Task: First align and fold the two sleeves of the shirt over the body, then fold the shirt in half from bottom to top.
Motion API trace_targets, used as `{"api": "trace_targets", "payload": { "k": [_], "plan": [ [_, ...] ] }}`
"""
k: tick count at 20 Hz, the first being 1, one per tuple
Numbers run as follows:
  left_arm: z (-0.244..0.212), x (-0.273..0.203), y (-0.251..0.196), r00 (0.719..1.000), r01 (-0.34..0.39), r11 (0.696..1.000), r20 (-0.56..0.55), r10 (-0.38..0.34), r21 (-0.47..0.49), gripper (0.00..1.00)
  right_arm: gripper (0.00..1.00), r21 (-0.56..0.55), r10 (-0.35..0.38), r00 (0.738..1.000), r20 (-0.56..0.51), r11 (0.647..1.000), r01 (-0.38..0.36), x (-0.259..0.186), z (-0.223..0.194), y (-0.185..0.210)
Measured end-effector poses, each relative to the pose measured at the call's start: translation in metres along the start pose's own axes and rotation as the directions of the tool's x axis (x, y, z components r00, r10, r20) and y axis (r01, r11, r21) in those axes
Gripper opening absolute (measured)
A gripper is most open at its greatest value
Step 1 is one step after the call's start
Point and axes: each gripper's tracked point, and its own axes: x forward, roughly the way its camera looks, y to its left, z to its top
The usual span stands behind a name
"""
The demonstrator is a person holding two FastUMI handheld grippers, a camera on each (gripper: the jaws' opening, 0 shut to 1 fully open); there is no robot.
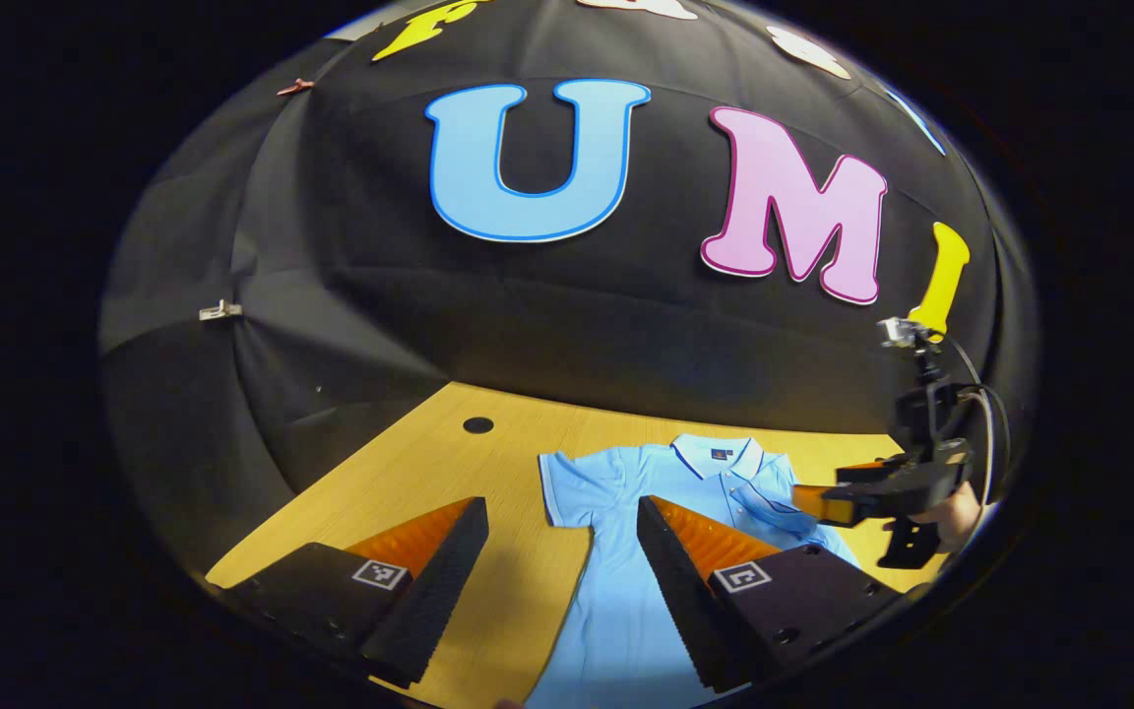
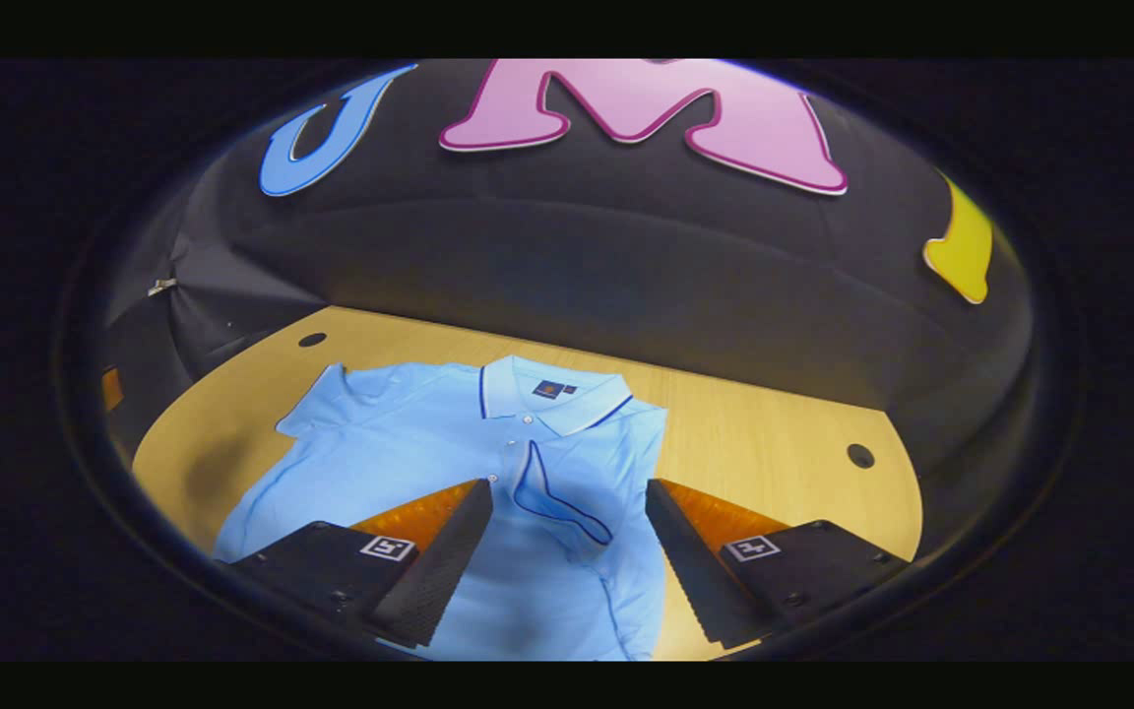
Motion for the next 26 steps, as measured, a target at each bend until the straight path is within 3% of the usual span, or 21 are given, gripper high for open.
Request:
{"api": "trace_targets", "payload": {
  "k": [15,20,26],
  "plan": [
    [-0.046,0.225,0.014,0.990,0.007,1.000,-0.139,-0.005,0.013,0.97,0.98,0.051,-0.091,0.991,0.103,0.995,0.086,-0.106,0.001,-0.083],
    [-0.072,0.266,0.017,0.976,0.005,1.000,-0.219,-0.002,0.016,0.97,0.98,0.077,-0.113,0.988,0.108,0.992,0.105,-0.130,0.001,-0.098],
    [-0.098,0.277,0.017,0.955,0.011,0.999,-0.297,0.004,0.046,0.92,0.98,0.112,-0.132,0.986,0.097,0.986,0.121,-0.132,-0.003,-0.099]
  ]
}}
